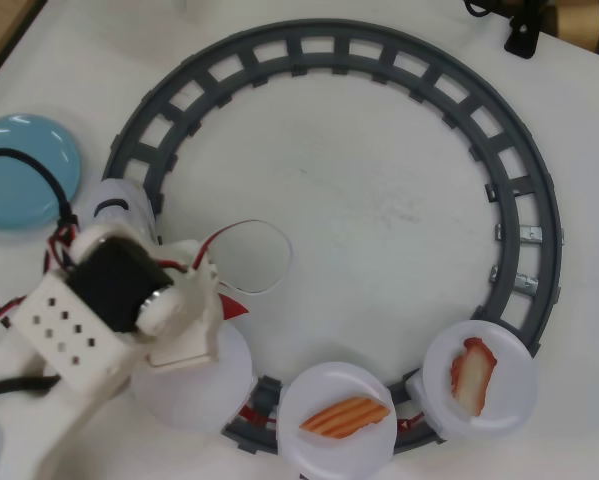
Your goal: Pick up the sushi from the Shinkansen and put it on the blue dish
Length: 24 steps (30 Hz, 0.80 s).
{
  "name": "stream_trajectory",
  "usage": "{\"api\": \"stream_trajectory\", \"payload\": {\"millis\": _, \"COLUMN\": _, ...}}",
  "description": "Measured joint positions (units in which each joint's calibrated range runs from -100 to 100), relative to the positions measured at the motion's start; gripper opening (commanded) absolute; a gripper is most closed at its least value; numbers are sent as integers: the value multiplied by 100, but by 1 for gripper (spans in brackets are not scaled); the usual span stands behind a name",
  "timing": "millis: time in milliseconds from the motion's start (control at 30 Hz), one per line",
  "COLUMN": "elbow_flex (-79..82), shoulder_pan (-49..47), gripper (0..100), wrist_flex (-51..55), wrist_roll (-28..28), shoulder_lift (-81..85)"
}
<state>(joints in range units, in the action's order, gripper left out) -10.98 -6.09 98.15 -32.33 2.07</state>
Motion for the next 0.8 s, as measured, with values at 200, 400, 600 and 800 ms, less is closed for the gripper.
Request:
{"api": "stream_trajectory", "payload": {"millis": 200, "elbow_flex": 842, "shoulder_pan": -441, "gripper": 3, "wrist_flex": 8, "wrist_roll": 424, "shoulder_lift": 717}}
{"api": "stream_trajectory", "payload": {"millis": 400, "elbow_flex": 1034, "shoulder_pan": -1357, "gripper": 3, "wrist_flex": 8, "wrist_roll": 1071, "shoulder_lift": 911}}
{"api": "stream_trajectory", "payload": {"millis": 600, "elbow_flex": 1034, "shoulder_pan": -2656, "gripper": 3, "wrist_flex": 8, "wrist_roll": 1588, "shoulder_lift": 919}}
{"api": "stream_trajectory", "payload": {"millis": 800, "elbow_flex": 1061, "shoulder_pan": -3441, "gripper": 3, "wrist_flex": -387, "wrist_roll": 2049, "shoulder_lift": 919}}
